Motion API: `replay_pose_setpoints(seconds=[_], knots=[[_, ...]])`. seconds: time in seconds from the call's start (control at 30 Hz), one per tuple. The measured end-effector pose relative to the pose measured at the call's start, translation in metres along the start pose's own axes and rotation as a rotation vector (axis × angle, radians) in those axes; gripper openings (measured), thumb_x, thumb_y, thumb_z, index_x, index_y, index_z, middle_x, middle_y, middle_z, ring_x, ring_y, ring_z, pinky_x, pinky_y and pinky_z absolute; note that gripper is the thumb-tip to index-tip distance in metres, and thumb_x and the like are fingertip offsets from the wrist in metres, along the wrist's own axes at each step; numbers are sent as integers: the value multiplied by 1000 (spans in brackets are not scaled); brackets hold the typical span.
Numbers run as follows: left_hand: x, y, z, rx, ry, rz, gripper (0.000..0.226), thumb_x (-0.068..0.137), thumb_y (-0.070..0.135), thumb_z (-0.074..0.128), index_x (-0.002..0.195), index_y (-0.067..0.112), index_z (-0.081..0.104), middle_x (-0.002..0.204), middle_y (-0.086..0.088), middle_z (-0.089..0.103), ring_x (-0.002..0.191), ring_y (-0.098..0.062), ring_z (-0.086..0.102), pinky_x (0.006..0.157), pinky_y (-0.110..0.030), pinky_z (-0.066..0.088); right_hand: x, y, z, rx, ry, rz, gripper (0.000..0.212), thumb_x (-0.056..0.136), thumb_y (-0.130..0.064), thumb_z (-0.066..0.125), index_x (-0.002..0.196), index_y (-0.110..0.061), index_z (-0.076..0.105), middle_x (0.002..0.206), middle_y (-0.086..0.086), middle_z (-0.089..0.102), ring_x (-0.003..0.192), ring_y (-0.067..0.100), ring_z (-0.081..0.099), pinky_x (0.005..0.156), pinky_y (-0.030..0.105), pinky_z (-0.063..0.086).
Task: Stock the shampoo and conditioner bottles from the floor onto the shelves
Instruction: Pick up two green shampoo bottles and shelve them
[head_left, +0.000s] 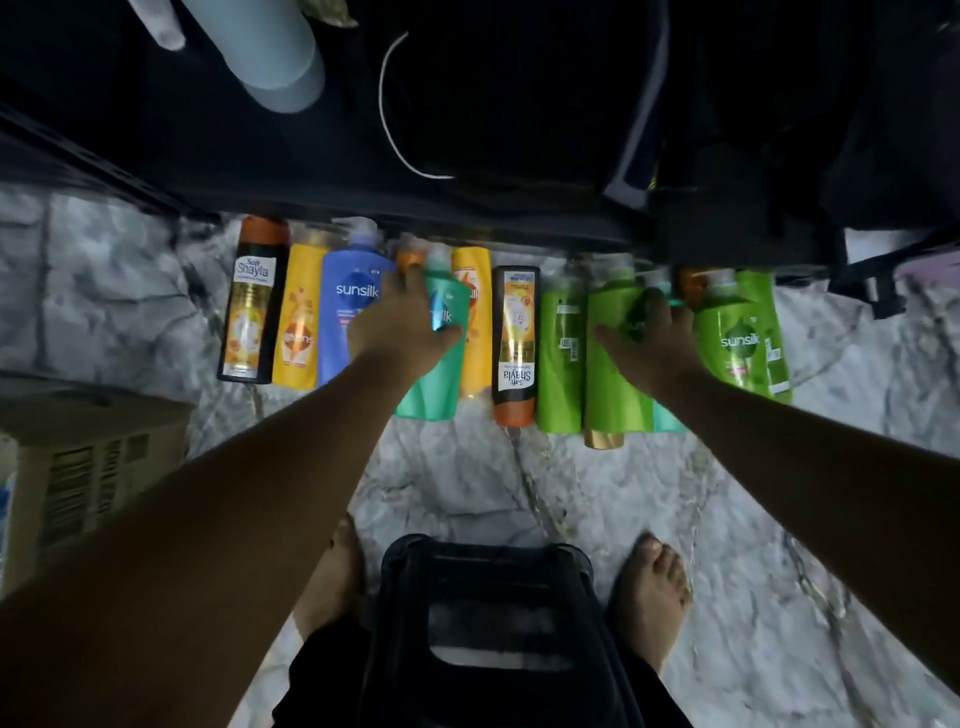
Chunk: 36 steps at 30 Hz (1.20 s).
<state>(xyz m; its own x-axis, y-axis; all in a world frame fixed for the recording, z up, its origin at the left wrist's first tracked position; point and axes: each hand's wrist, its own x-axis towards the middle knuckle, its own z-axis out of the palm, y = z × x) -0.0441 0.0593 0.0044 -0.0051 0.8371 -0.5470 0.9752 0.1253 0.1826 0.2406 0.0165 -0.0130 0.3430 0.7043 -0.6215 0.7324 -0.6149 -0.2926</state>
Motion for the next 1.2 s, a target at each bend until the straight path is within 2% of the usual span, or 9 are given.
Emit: replay_pose_setpoints(seconds=[0.1, 0.23, 0.33, 0.4, 0.57, 0.63, 0.8, 0.97, 1.2], knots=[[16, 4, 2, 85, -22, -8, 104, 82, 66, 72, 156, 12, 21, 153, -17, 34, 118, -42, 60, 75, -43, 46, 28, -7, -1, -42, -57, 41, 105, 76, -71, 70, 156, -24, 21, 152, 24, 27, 133, 50, 43, 105, 56, 47], [29, 8, 5, 190, -113, 2, 120, 81, 69, 71, 161, 10, 2, 163, -21, 23, 128, -44, 55, 92, -53, 52, 46, -12, -4, -77, -94, 58, 122, 52, -84, 72, 151, -28, 29, 150, 20, 28, 111, 42, 63, 84, 50, 61], [33, 12, 3, 196, -97, -2, 120, 76, 70, 74, 157, 9, 11, 154, -19, 36, 123, -42, 58, 86, -49, 53, 49, -12, -3, -91, -76, 25, 114, 57, -76, 79, 149, -23, 35, 143, 18, 41, 109, 36, 63, 81, 38, 60], [32, 12, 0, 177, -87, -6, 118, 71, 70, 77, 155, 11, 18, 151, -17, 39, 120, -40, 59, 84, -47, 52, 49, -13, -4, -76, -69, -15, 115, 52, -77, 79, 144, -21, 39, 132, 14, 55, 104, 33, 66, 80, 42, 62], [8, 8, 4, 121, 10, 62, 96, 67, 66, 80, 140, 16, 43, 136, -11, 44, 102, -36, 63, 70, -40, 49, 20, -19, -8, -44, 23, -86, 112, 51, -64, 89, 140, -17, 39, 134, 14, 55, 119, 37, 58, 97, 49, 53], [-8, 0, 10, 102, 40, 117, 97, 65, 64, 82, 140, 14, 45, 134, -9, 46, 109, -34, 59, 74, -42, 51, -3, -21, -9, -5, 23, -113, 116, 48, -64, 90, 143, -19, 39, 136, 12, 49, 123, 35, 54, 102, 45, 50], [-56, -25, 29, -135, 75, 167, 90, 58, 52, 91, 131, 16, 54, 122, -7, 47, 110, -32, 55, 74, -44, 53, -72, -10, -3, 65, -33, -294, 78, 51, -50, 96, 119, -26, 64, 116, 1, 46, 102, 19, 56, 96, 28, 48], [-98, -51, 48, -387, 128, 294, 73, 59, 34, 94, 116, 16, 54, 110, -2, 42, 97, -26, 54, 71, -39, 54, -129, 16, 38, 201, -8, -372, 69, 49, -37, 99, 108, -23, 65, 119, -2, 41, 98, 12, 56, 89, 8, 41], [-144, -68, 68, -508, 2, 345, 79, 66, 25, 93, 128, 33, 45, 121, 17, 39, 103, -15, 56, 82, -26, 45, -193, 33, 87, 343, -104, -303, 72, 66, -33, 93, 124, -22, 53, 125, -5, 50, 108, 9, 55, 88, 25, 48]])
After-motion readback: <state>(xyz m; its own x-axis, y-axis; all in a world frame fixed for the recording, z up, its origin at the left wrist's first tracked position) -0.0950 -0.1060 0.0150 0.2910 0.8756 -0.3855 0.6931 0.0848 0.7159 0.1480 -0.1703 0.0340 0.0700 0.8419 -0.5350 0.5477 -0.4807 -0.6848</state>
